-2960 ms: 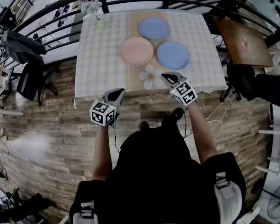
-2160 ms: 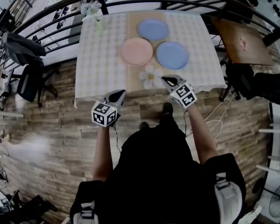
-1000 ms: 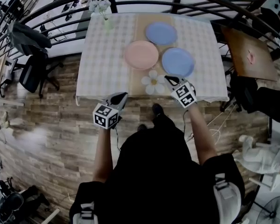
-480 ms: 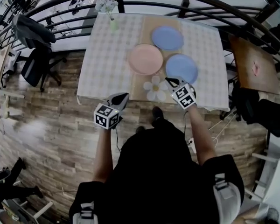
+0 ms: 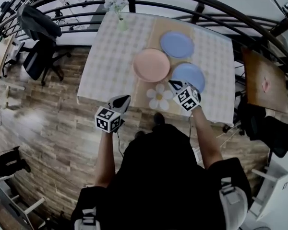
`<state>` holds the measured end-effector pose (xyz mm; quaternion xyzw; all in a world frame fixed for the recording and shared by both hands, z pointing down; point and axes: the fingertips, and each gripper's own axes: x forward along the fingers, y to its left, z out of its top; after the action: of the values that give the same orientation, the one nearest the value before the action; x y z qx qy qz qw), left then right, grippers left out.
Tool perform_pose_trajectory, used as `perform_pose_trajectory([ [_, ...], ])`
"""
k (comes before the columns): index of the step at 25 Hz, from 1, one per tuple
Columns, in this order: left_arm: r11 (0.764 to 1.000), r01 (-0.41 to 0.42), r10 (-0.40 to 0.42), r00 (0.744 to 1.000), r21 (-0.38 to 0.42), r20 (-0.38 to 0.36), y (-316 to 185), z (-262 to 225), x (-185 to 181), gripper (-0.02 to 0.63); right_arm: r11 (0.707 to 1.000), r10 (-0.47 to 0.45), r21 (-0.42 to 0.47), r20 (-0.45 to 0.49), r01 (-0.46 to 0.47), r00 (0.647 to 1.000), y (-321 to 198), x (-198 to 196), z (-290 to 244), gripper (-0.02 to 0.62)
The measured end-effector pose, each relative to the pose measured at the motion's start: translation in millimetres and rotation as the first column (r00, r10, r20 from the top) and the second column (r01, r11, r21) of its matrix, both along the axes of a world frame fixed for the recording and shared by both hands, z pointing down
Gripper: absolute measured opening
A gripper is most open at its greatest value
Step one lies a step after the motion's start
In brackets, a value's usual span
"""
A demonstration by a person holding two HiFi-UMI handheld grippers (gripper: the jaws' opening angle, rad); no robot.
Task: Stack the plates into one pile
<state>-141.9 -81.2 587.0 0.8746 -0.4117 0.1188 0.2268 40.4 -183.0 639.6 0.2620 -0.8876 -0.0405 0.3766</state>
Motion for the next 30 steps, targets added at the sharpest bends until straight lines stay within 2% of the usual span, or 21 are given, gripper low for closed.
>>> perform_pose_trajectory([
  [8,0.999,0.049,-0.049,0.999,-0.019,-0.004,-19,6,22,0.002,0.993,-0.119,-0.025,-0.065,0.118,0.991,-17,-3,21,0.0],
  [16,0.99,0.135,-0.135,0.991,-0.038,0.016,-20,12,19,0.002,0.969,-0.247,-0.051,-0.138,0.243,0.959,-33,-8,43,0.0],
  [20,0.978,0.197,-0.196,0.98,-0.062,0.02,-15,11,18,0.002,0.944,-0.326,-0.01,-0.166,0.329,0.931,-35,-10,54,0.0],
  [23,0.969,0.237,-0.235,0.972,-0.068,0.031,-11,16,14,0.002,0.922,-0.382,-0.012,-0.189,0.386,0.905,-32,-17,69,0.0],
  [27,0.96,0.267,-0.265,0.964,-0.078,0.035,-9,17,22,0.002,0.906,-0.422,-0.057,-0.181,0.419,0.888,-29,-20,88,0.002],
  [30,0.955,0.282,-0.279,0.959,-0.087,0.048,-6,22,28,0.002,0.893,-0.449,-0.11,-0.152,0.436,0.881,-27,-24,101,0.029],
])
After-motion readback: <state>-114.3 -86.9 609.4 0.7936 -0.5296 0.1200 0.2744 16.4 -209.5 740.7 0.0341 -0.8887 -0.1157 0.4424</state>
